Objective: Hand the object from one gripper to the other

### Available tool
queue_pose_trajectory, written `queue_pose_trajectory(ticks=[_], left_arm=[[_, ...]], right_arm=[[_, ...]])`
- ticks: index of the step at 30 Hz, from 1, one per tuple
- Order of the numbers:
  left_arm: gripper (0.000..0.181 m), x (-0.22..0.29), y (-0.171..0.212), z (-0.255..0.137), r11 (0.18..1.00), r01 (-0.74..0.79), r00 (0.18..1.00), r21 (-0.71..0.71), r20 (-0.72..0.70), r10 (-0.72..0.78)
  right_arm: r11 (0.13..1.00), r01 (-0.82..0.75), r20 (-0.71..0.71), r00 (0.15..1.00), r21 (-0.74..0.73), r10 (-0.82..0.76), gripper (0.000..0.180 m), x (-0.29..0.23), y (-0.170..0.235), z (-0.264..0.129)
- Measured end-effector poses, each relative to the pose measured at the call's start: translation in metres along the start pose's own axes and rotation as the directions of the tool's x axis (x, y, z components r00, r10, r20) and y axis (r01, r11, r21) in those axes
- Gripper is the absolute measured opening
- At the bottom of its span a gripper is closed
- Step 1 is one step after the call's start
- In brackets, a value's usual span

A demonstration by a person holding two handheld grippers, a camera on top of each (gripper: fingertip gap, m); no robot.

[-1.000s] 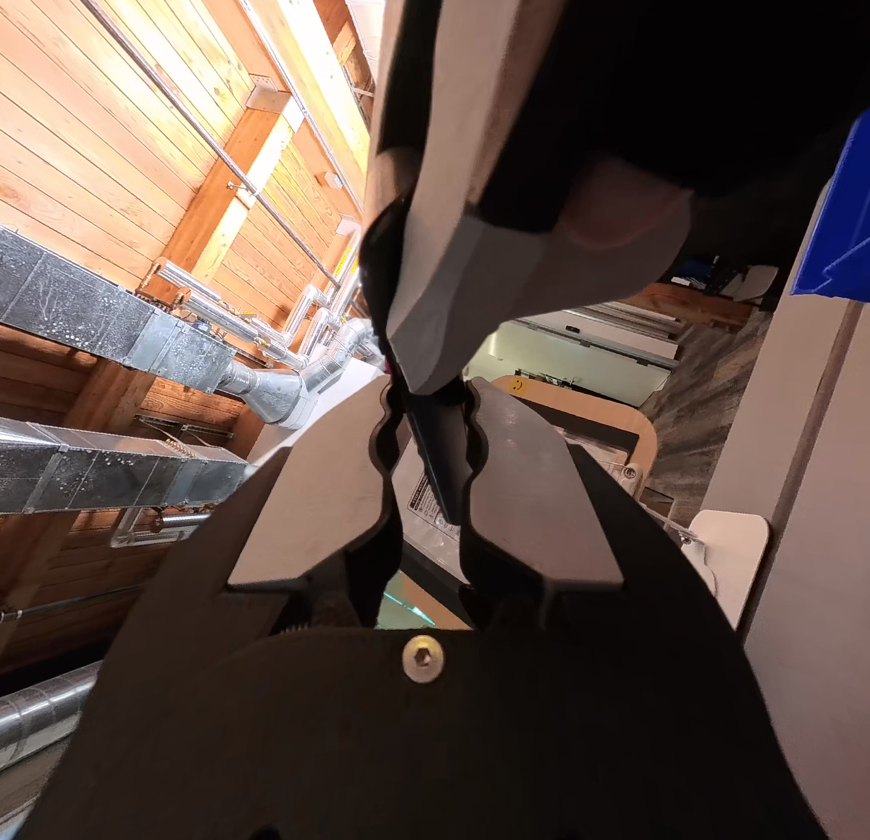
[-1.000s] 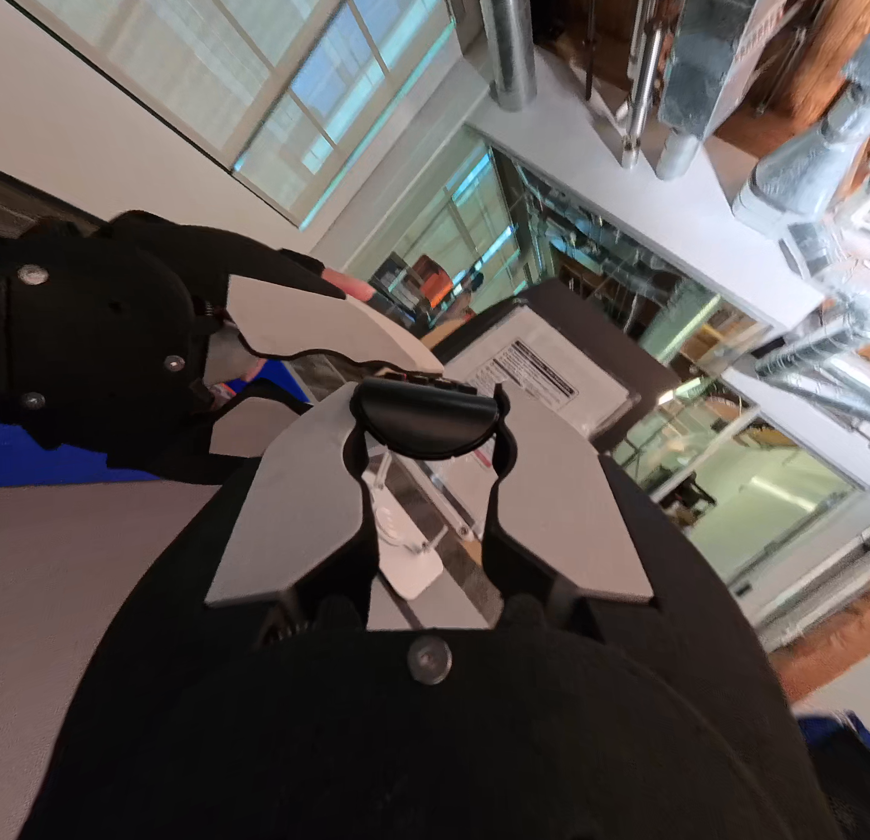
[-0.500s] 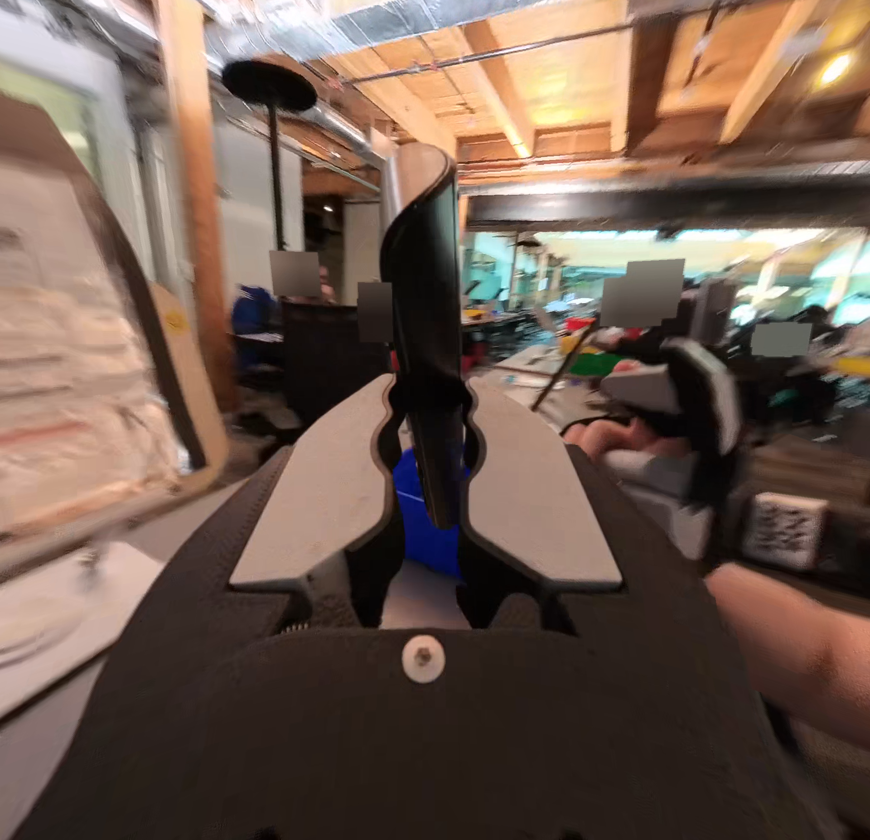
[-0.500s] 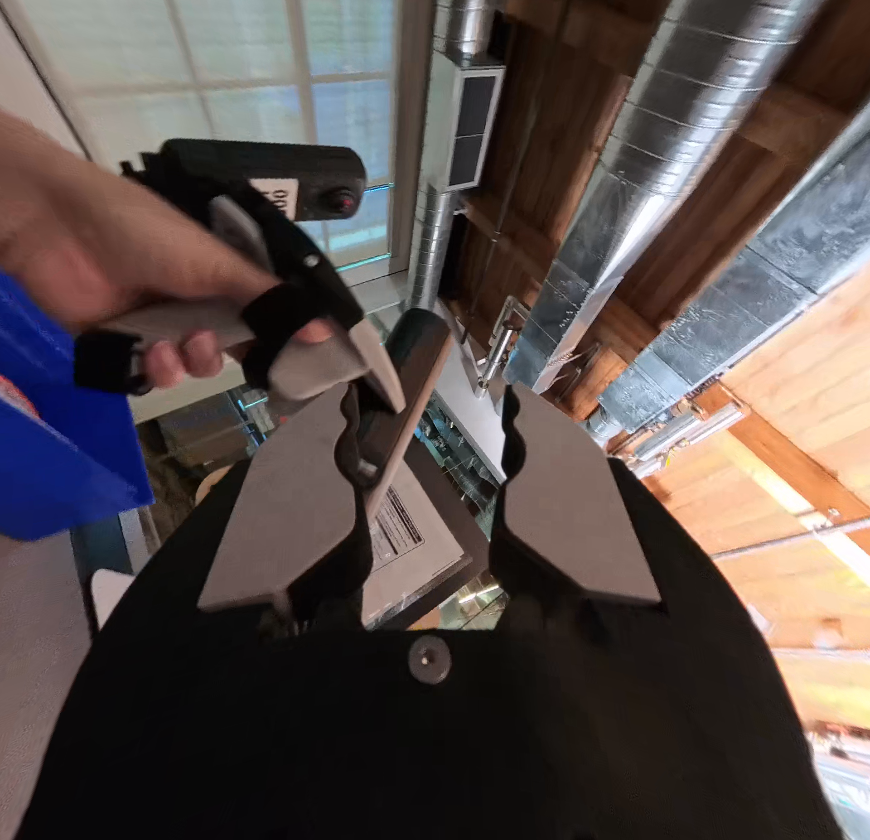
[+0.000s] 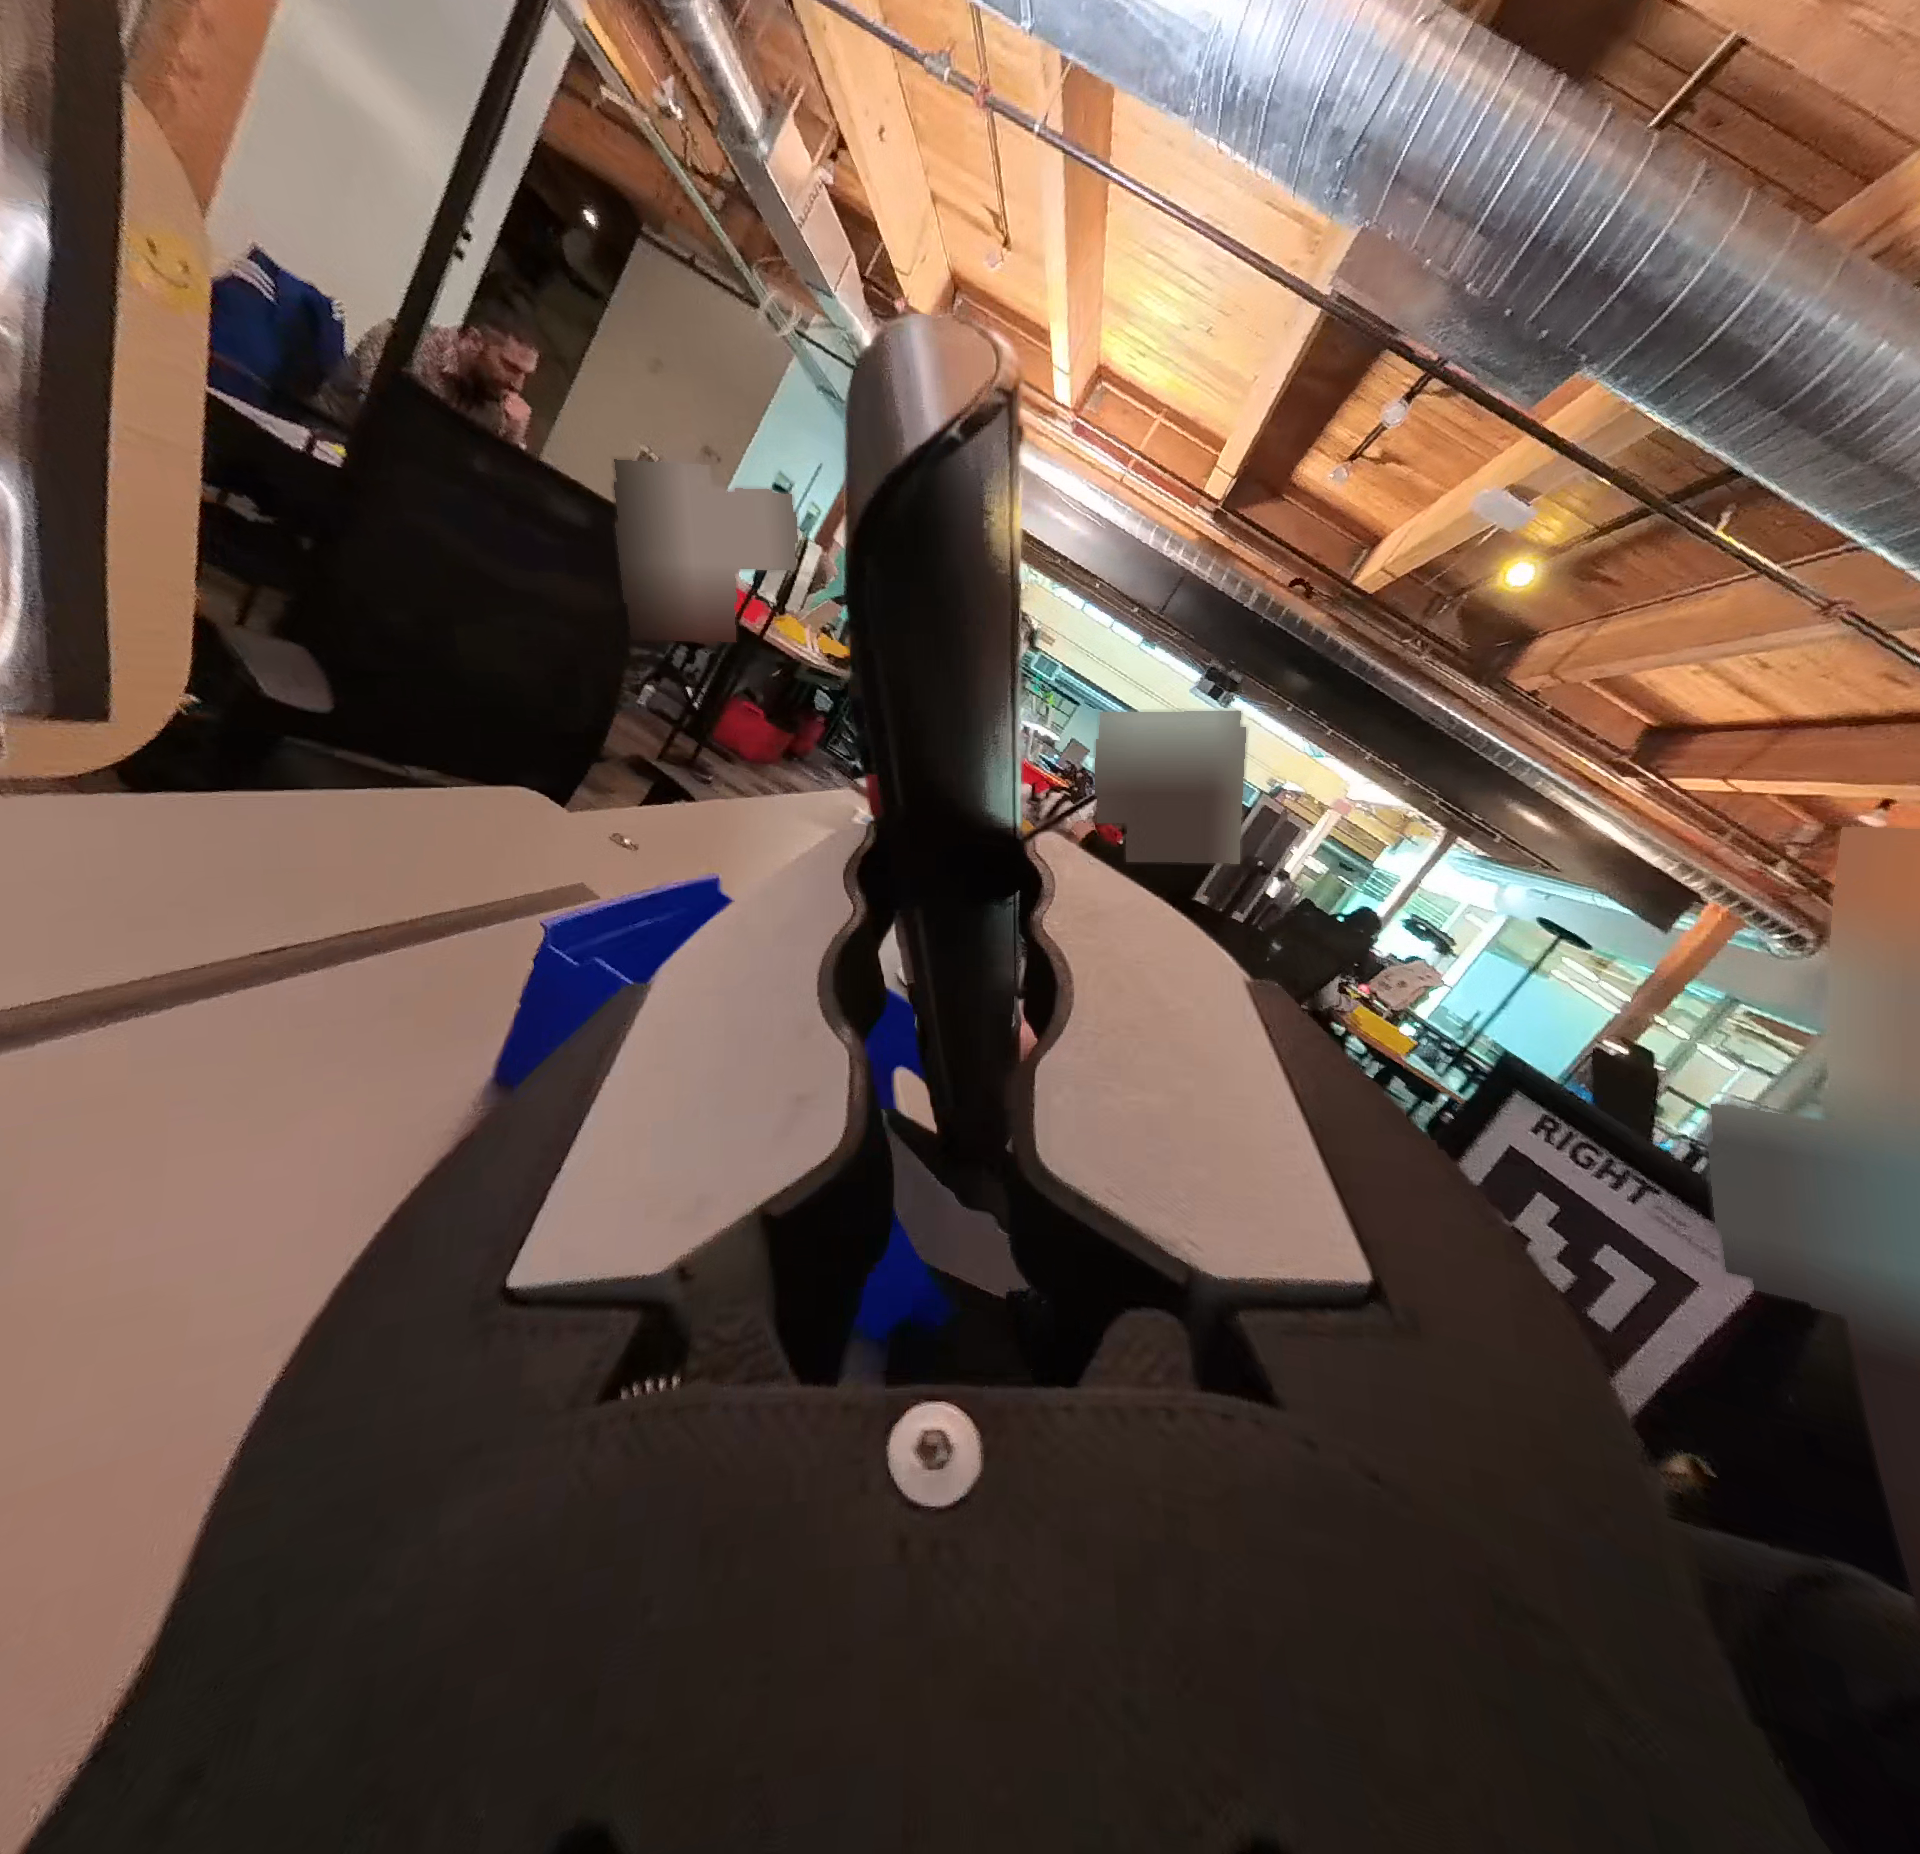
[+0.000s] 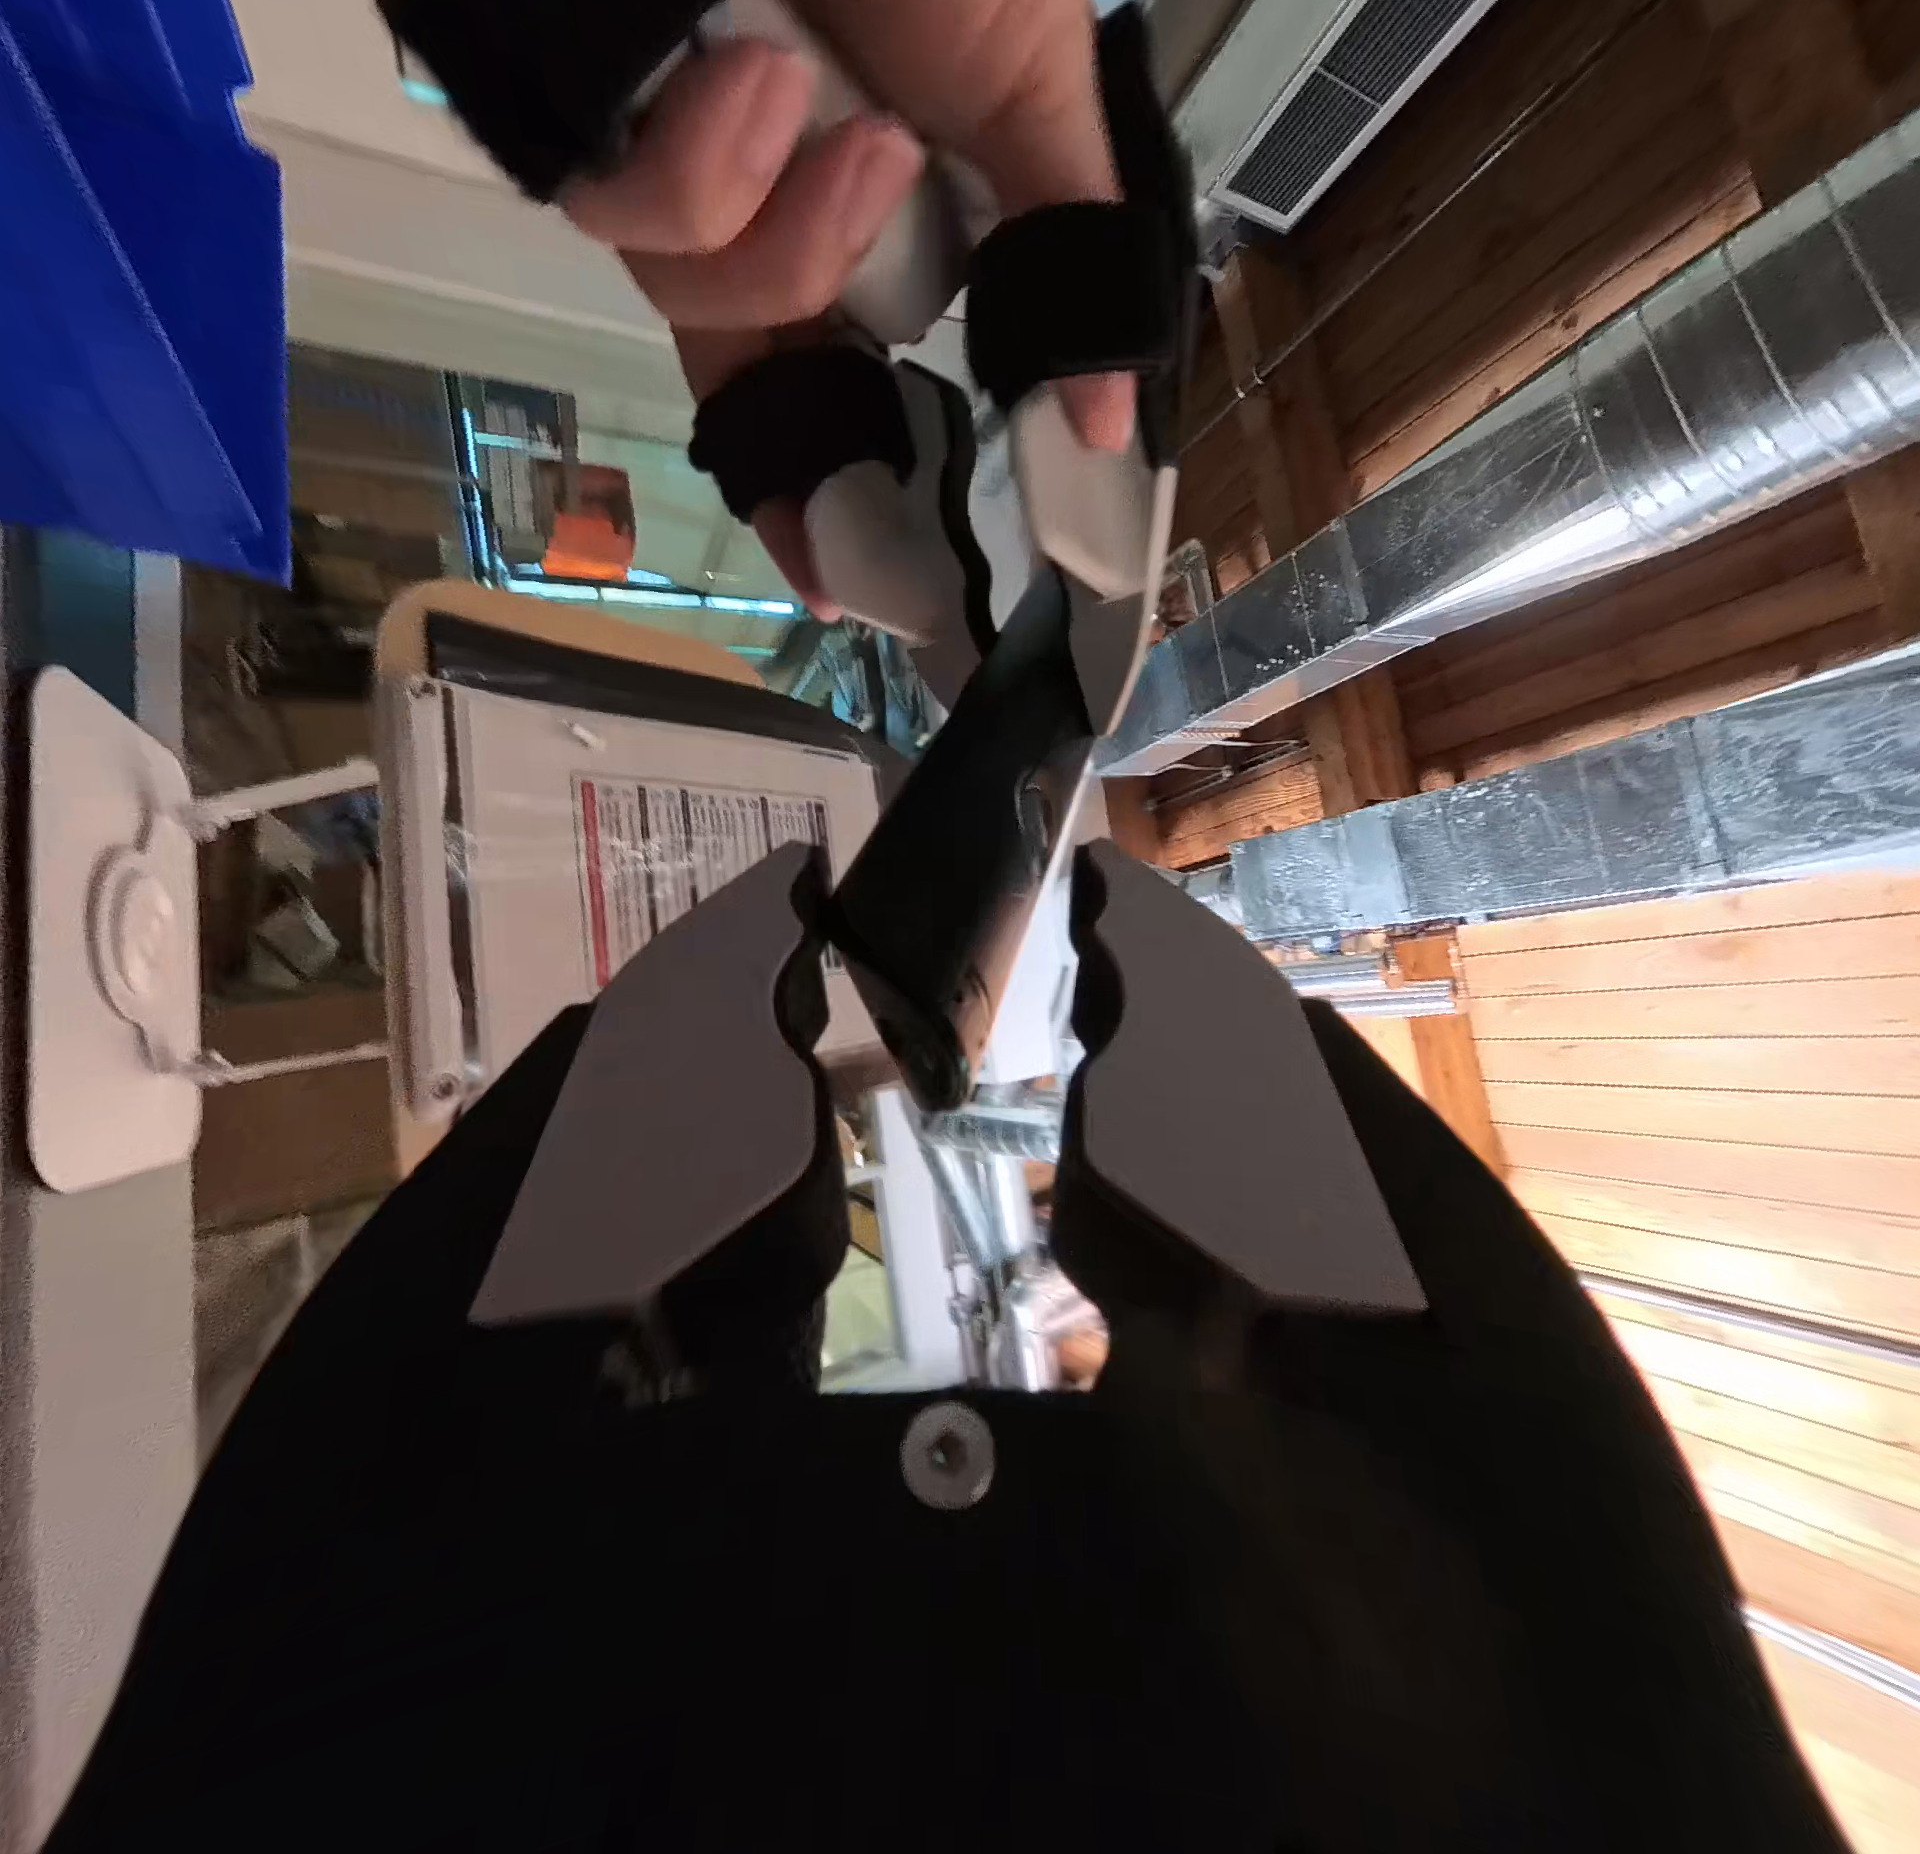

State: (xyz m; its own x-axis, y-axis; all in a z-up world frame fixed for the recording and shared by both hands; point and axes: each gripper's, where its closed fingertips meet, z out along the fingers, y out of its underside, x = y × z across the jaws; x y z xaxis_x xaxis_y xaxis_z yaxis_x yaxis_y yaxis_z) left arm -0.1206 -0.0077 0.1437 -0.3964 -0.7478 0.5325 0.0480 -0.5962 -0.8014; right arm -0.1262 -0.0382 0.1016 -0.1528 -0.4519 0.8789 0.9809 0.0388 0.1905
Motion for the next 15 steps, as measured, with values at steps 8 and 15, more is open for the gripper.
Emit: queue_pose_trajectory(ticks=[8, 15], left_arm=[[0.022, -0.004, 0.013, 0.004, 0.993, 0.094, 0.995, -0.064, -0.022, -0.096], [0.023, -0.009, 0.021, 0.009, 0.986, 0.145, 0.988, -0.089, -0.033, -0.148]], right_arm=[[0.995, 0.09, -0.014, 0.996, -0.051, -0.091, 0.037, -0.005, 0.007, 0.004], [0.999, -0.001, 0.004, 1.0, -0.053, 0.001, 0.028, -0.002, 0.009, 0.001]])
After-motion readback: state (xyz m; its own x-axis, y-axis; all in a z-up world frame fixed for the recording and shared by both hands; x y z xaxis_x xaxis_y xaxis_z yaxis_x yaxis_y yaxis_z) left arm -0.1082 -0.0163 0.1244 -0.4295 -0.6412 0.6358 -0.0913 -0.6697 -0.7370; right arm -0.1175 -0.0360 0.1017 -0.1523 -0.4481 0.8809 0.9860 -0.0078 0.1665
